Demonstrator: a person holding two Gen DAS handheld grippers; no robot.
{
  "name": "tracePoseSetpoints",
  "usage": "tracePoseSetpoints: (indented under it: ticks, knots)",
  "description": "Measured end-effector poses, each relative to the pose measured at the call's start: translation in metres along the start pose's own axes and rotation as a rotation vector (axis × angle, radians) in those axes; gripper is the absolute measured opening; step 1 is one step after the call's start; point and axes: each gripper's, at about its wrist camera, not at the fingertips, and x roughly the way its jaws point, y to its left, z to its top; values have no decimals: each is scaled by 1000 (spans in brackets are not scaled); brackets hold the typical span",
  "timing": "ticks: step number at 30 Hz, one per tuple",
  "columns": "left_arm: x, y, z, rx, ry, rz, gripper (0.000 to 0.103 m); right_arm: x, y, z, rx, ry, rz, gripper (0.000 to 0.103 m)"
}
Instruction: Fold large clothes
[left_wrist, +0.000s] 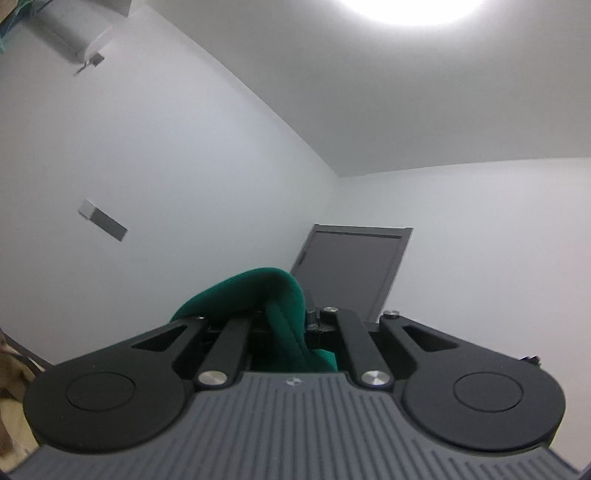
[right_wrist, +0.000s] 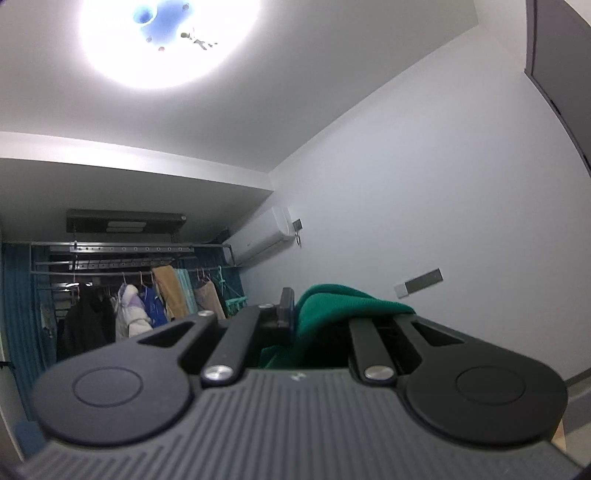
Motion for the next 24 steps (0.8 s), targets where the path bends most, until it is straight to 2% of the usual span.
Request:
tracePoseSetpoints:
  ticks: [3,5,9,17,24]
  knots:
    - [27,6,9,21,32,33,7,25,-4,5,-49,6,-45,13]
    - [53,23,3,36,72,73,7,52,-13,2,-60,31,-83,13]
    - [100,79,-41,37,160,156,7,95,-58,-38,-21,84,-152,13]
    - [187,218,-147,51,253,307,7,164,-170,-171,14,200,-279,13]
    - [270,378,-255,-24,363,455,7,252,-272,-297,0,299,-373,13]
